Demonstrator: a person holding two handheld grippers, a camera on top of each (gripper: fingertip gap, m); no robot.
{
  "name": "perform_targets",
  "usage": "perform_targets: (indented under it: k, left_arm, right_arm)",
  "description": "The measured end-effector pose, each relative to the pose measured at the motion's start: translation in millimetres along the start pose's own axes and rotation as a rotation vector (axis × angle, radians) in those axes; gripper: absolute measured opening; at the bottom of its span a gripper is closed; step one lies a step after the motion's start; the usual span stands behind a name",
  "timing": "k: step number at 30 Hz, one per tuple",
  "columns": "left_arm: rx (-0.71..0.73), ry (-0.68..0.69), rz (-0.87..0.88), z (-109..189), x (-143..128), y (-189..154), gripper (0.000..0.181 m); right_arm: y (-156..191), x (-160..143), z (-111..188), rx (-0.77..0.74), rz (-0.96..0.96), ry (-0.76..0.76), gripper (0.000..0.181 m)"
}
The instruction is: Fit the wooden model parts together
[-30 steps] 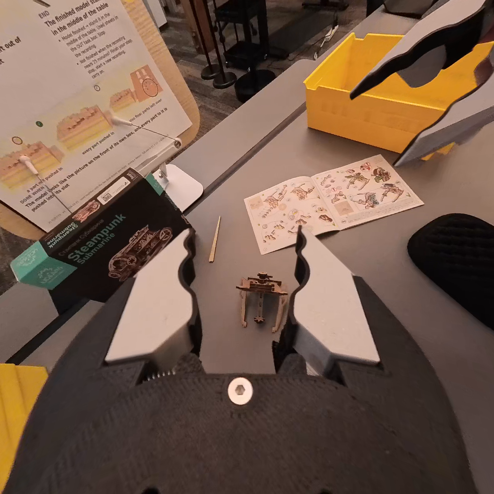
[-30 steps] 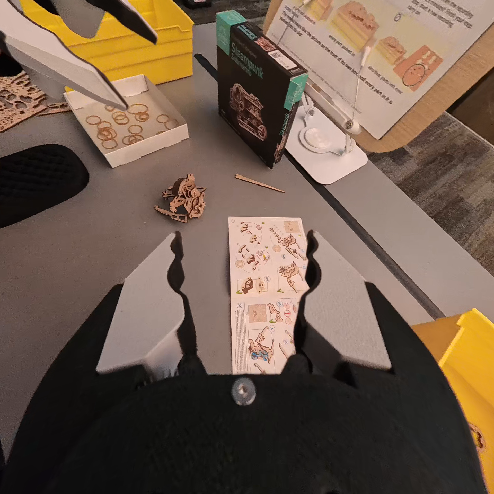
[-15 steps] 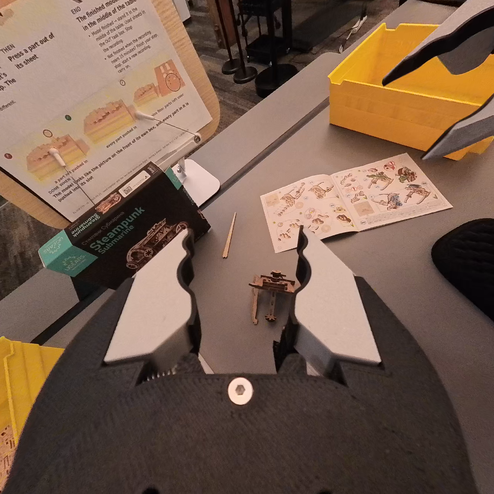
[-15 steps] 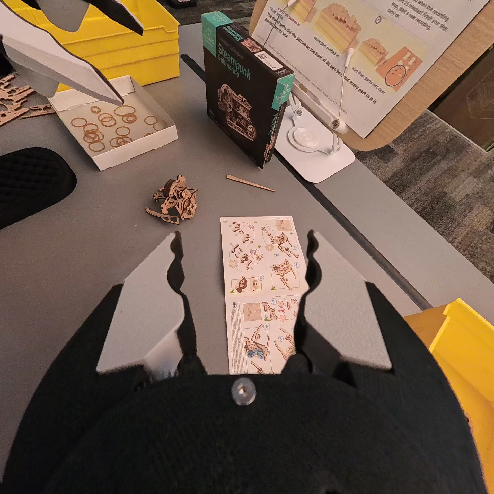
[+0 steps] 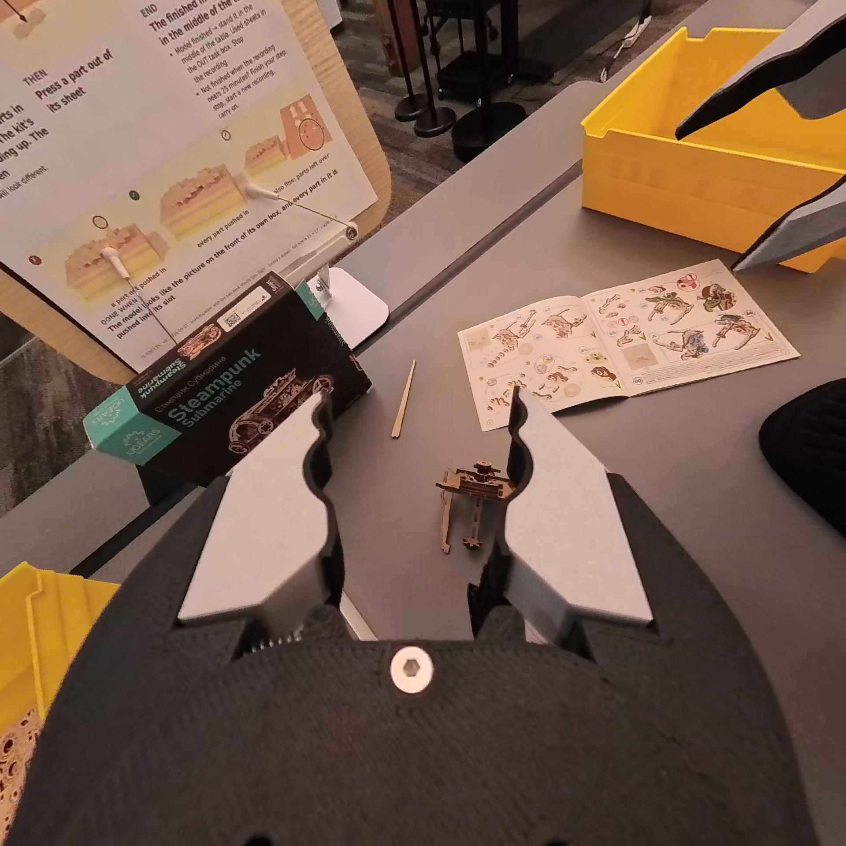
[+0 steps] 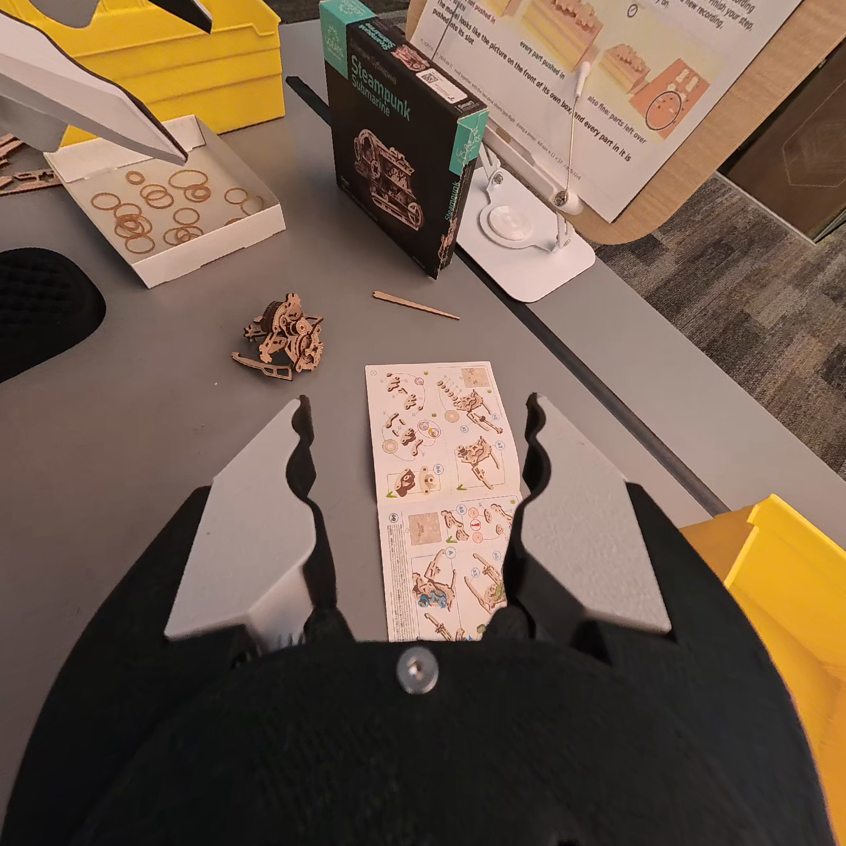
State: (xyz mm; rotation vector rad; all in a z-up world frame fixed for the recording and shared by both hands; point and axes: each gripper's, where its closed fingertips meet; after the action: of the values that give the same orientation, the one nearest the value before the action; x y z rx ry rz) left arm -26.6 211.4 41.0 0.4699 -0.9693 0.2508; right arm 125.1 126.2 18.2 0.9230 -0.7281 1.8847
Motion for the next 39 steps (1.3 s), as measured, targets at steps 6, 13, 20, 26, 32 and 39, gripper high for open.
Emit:
perform_targets:
  k: [6,13,20,26,32,39]
  left_arm:
    - [0.005,0.005,0.005,-6.1,-1.5,1.2,0.077]
    - [0.158,0.066,-0.049,-28.9,-14.6,21.8,0.077]
    - [0.501,0.143,-0.255,-38.2,-24.1,65.0,0.081]
    - [0.811,0.199,-0.646,-32.8,-13.1,84.1,0.086]
    - [0.802,0.199,-0.741,-37.8,-10.4,72.2,0.086]
    - [0.789,0.207,-0.792,-40.5,-11.2,66.7,0.084]
  right_arm:
    - [-14.0,-3.1,-9.2,-0.083,-0.024,0.015,0.096]
    - [-54.2,-13.7,-25.1,-0.382,-0.005,0.078,0.103]
    - [-57.4,-20.9,-32.7,-0.434,0.046,0.13,0.102]
    - [-56.2,-23.1,-34.7,-0.407,0.032,0.134,0.102]
    - [-57.0,-32.3,-43.4,-0.395,0.03,0.174,0.102]
    - [-58.5,-31.7,-42.0,-0.398,0.028,0.169,0.102]
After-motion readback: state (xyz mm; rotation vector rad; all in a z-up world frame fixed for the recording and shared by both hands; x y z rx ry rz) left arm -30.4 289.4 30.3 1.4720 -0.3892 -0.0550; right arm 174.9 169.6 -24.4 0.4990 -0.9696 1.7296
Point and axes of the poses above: each gripper's, where its closed fingertips meet, z back along the fingers, x out of its top, y = z × x across the jaws, and after that the axes turned 3 degrees about x, right-handed
